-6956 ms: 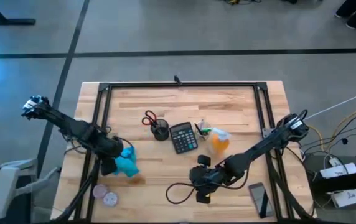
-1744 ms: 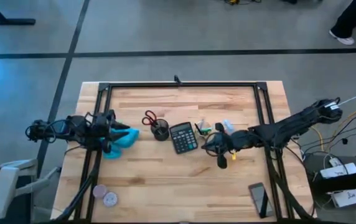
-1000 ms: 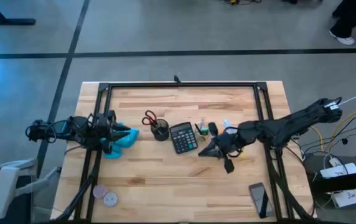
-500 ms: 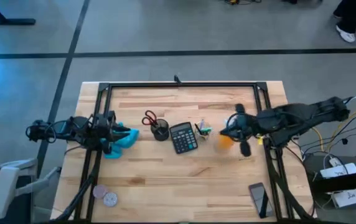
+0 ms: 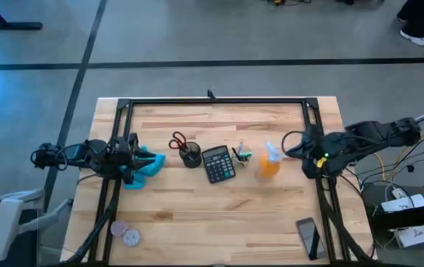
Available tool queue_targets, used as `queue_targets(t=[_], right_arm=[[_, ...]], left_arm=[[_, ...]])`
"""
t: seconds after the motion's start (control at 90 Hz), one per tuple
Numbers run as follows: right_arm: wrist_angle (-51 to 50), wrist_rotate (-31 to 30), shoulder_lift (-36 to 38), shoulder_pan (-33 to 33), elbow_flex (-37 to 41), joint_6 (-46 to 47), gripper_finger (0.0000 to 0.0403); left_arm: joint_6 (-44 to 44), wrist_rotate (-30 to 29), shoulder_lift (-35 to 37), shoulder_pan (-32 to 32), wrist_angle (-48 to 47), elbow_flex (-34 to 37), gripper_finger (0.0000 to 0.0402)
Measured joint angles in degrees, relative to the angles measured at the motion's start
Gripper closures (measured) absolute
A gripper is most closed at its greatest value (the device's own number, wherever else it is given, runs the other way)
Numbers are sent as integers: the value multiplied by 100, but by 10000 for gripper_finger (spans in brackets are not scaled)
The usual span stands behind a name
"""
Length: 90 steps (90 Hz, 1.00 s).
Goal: Apply microfiber cloth
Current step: Move the blue microfiber cloth to the middle left
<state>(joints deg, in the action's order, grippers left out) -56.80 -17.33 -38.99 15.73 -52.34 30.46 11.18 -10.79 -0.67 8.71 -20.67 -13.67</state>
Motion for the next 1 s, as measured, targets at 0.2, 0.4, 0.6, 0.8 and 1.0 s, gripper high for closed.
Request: queue_targets(t=[0.2, 0.4, 0.6, 0.8, 1.0], right_arm=[[7, -905, -98, 0, 724, 551, 403], [704, -981, -238, 38, 1315, 849, 403], [2083, -961, -450, 57, 1925, 557, 403], [3154, -504, -784, 90, 2157, 243, 403], [4049, -464, -1367, 90, 2372, 249, 403]], left_arm=[[0, 0, 1, -1, 0, 0, 327], [-11, 0, 0, 0, -13, 0, 327], [-17, 0, 0, 0, -22, 0, 327], [-4, 0, 2, 0, -52, 0, 327], [-1, 0, 7, -1, -39, 0, 327]])
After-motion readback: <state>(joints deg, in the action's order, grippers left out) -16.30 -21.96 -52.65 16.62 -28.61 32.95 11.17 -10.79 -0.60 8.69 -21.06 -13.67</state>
